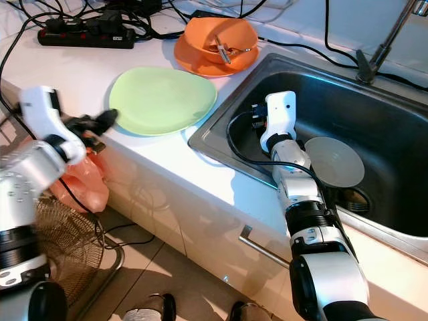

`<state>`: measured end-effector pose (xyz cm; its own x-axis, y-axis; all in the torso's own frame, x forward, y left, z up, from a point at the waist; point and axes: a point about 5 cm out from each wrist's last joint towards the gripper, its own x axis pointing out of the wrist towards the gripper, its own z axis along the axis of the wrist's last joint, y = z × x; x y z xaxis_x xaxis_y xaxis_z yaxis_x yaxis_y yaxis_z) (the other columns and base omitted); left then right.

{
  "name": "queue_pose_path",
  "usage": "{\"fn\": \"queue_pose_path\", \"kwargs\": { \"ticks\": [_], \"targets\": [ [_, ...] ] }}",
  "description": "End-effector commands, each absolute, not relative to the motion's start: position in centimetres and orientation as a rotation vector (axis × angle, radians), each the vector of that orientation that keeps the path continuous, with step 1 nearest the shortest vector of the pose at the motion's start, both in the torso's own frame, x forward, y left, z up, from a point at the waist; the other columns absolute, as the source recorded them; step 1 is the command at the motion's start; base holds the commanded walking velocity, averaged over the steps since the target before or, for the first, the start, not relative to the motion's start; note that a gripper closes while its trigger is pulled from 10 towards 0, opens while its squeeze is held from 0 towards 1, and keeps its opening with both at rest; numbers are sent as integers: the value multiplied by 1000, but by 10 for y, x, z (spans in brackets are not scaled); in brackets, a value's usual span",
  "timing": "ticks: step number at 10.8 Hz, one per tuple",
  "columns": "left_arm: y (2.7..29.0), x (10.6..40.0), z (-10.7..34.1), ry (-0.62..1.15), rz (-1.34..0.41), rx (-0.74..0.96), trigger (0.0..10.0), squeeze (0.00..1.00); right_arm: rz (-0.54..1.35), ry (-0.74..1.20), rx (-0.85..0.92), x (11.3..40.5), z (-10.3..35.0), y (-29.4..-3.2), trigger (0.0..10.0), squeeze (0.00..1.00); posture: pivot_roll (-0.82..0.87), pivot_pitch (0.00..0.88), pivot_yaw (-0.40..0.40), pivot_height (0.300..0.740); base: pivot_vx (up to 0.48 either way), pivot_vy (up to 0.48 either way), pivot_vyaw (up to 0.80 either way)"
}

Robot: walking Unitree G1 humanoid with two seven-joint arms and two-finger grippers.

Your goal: Kitchen organization

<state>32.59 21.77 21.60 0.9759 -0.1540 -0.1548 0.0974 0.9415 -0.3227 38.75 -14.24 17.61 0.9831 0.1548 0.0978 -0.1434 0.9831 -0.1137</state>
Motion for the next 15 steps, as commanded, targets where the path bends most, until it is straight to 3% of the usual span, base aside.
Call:
{"fn": "queue_pose_path", "kwargs": {
  "ticks": [1, 7, 15],
  "targets": [
    [213, 328, 219, 174, -145, -325, 10000, 0, 140, -119, -106, 388, 179, -145, 10000, 0, 106, 106, -20, 740, 0, 0, 0],
    [192, 336, 216, 163, -166, -468, 10000, 0, 138, -123, -119, 387, 181, -148, 10000, 0, 88, 106, -37, 740, 0, 0, 0],
    [188, 342, 205, 231, -96, -619, 10000, 0, 147, -115, -125, 387, 181, -147, 10000, 0, 80, 110, -35, 740, 0, 0, 0]
  ]
}}
